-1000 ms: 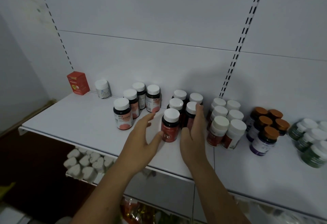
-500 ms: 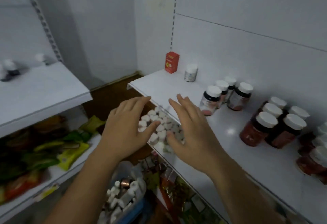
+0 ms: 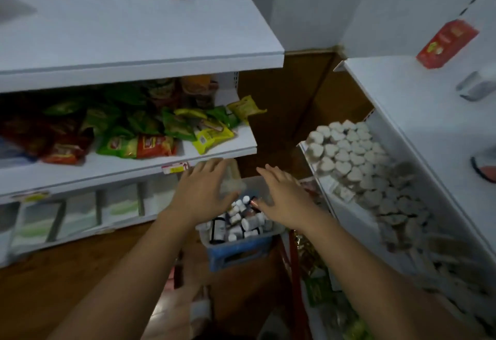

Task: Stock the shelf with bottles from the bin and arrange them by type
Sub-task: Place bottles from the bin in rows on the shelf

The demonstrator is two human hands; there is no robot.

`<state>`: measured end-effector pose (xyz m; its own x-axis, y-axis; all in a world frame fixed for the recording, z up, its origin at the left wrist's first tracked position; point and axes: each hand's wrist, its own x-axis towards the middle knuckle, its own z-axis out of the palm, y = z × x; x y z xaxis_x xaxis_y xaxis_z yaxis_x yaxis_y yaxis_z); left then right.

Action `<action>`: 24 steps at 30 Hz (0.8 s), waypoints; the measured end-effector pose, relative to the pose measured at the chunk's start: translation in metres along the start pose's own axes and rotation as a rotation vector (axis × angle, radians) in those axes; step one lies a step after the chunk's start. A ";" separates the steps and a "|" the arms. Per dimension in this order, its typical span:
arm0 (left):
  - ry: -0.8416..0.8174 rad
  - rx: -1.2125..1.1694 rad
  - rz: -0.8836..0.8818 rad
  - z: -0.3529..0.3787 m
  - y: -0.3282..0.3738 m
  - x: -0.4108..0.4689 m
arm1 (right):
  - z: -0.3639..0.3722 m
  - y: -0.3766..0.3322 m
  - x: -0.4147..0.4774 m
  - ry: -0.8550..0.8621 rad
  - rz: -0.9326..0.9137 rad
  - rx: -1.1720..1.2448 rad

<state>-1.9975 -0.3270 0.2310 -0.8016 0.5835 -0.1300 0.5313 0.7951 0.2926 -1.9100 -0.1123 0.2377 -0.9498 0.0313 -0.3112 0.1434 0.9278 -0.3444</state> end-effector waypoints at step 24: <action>-0.505 -0.425 -0.012 0.377 -0.038 0.124 | 0.296 0.168 0.193 -0.476 0.065 -0.570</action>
<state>-2.0137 -0.2231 -0.1531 -0.5246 0.6628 -0.5342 0.2857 0.7282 0.6230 -1.9874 -0.0606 -0.1420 -0.7030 0.0489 -0.7096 -0.0937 0.9826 0.1605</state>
